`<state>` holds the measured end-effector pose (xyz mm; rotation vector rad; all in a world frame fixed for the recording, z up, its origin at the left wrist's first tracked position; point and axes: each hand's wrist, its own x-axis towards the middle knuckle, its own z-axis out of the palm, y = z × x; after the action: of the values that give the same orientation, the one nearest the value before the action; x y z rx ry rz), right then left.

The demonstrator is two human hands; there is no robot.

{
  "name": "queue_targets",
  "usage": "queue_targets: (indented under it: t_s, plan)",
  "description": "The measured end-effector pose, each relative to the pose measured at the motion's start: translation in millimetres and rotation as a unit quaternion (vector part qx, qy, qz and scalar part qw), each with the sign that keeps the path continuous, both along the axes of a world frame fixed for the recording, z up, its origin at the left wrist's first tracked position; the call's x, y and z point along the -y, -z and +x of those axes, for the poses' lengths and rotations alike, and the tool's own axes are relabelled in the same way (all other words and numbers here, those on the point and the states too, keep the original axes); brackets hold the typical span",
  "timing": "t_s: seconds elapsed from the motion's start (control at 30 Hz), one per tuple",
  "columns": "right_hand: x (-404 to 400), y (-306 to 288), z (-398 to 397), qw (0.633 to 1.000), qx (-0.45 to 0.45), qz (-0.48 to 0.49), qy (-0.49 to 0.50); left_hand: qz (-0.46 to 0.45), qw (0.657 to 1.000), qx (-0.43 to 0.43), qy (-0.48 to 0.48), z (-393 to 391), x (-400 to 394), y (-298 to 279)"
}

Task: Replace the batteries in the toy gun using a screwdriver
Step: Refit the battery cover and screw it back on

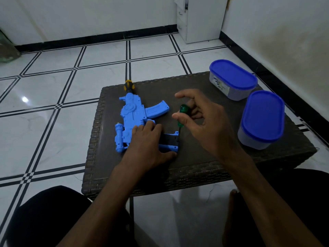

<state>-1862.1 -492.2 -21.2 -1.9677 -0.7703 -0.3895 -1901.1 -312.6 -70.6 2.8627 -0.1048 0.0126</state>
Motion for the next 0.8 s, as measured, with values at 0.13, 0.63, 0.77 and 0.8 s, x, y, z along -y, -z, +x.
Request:
queue_targets:
  t_s: [0.13,0.63,0.77,0.8]
  plan:
    - [-2.0,4.8,1.9,0.999,0.026,-0.030,-0.012,-0.004,1.000,0.001,0.024,3.1,-5.7,-2.3]
    - [0.7,3.0,0.0,0.999,-0.035,0.024,-0.019,-0.034,0.999,0.021,0.013,2.5,-2.7,-5.8]
    - [3.1,3.0,-3.2,0.999,-0.019,0.044,0.001,-0.051,0.998,0.027,0.004,-0.5,-3.9,-2.9]
    - [4.3,2.0,-3.6,0.998,-0.020,0.060,0.013,-0.064,0.998,0.029,-0.003,-2.9,-4.9,-1.3]
